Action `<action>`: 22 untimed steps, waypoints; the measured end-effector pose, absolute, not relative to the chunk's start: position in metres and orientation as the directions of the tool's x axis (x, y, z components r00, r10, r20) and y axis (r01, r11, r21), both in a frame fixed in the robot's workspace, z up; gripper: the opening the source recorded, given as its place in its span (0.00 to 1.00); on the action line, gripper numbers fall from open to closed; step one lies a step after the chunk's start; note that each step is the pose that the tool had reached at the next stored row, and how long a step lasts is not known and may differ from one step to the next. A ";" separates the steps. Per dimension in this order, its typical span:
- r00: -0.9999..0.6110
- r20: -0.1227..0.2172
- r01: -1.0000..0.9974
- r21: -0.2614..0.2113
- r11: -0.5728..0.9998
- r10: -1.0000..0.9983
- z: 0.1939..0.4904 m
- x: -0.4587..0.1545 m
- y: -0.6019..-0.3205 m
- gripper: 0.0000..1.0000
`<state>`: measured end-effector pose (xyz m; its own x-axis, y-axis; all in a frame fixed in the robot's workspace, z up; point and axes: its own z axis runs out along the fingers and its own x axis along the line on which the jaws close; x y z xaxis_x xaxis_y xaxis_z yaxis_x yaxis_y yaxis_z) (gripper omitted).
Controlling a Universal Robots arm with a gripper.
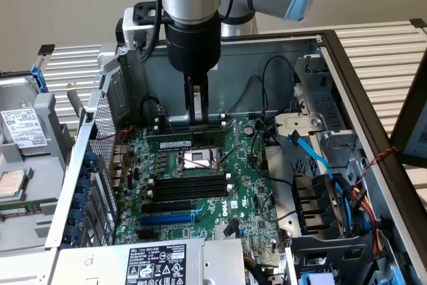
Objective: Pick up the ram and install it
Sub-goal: 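Insert the ram into the slot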
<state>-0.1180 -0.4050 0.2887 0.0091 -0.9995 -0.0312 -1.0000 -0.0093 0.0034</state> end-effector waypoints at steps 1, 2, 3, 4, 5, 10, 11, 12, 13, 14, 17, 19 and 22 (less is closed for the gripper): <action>0.009 -0.031 -1.000 0.001 -0.009 -0.999 0.288 -0.119 -0.405 0.14; 0.009 -0.031 -1.000 -0.002 -0.009 -0.999 0.287 -0.119 -0.405 0.14; 0.010 -0.031 -1.000 -0.005 -0.009 -0.999 0.286 -0.120 -0.405 0.14; 0.010 -0.031 -1.000 -0.007 -0.009 -0.999 0.285 -0.121 -0.406 0.14; 0.010 -0.030 -1.000 -0.009 -0.010 -0.999 0.284 -0.121 -0.406 0.14; 0.007 -0.031 -1.000 -0.014 -0.007 -1.000 0.275 -0.121 -0.417 0.14; 0.002 -0.031 -1.000 -0.014 -0.002 -1.000 0.273 -0.121 -0.418 0.14; -0.005 -0.031 -1.000 -0.014 0.005 -1.000 0.271 -0.121 -0.418 0.14; -0.013 -0.031 -1.000 -0.014 0.014 -0.999 0.269 -0.121 -0.418 0.14; -0.021 -0.031 -1.000 -0.014 0.022 -0.999 0.267 -0.121 -0.418 0.14; -0.034 -0.031 -0.999 -0.014 0.034 -0.999 0.263 -0.119 -0.419 0.14; -0.034 -0.031 -0.999 -0.014 0.035 -0.999 0.261 -0.117 -0.419 0.14; -0.034 -0.031 -0.999 -0.015 0.035 -0.999 0.257 -0.116 -0.419 0.14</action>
<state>-0.1163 -0.4194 0.2568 -0.0340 -0.9989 -0.0311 -0.9993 0.0345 -0.0154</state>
